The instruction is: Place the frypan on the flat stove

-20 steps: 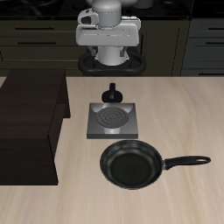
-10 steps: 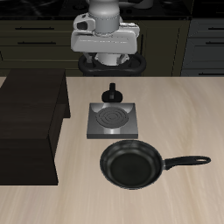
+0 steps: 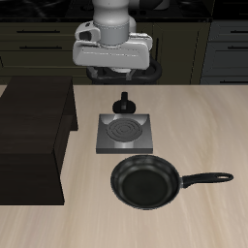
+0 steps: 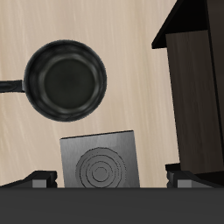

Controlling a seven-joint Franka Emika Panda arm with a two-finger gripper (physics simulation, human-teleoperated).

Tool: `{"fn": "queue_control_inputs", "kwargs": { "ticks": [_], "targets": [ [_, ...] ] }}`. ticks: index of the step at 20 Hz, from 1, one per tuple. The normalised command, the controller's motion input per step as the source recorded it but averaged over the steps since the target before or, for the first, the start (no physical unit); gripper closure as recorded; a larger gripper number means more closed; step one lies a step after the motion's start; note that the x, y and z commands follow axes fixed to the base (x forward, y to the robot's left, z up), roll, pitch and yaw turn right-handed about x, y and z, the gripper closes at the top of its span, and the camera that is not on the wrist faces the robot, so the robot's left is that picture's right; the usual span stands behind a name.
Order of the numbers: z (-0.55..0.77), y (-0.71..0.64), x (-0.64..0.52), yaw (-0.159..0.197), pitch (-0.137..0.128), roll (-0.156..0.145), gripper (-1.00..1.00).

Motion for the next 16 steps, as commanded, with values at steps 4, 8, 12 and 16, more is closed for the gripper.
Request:
{"fn": "queue_control_inputs", "kwargs": {
  "ticks": [4, 8, 12, 16],
  "targets": [
    [0.00, -0.02, 0.37, -0.011, 0.004, -0.004, -1.00],
    [-0.07, 0.08, 0.25, 0.027, 0.015, 0.010, -1.00],
    [-0.01, 0.05, 0.27, 0.011, -0.003, -0.005, -1.00],
    [-0.05, 0.11, 0.21, 0.032, -0.004, -0.009, -1.00]
  ]
}}
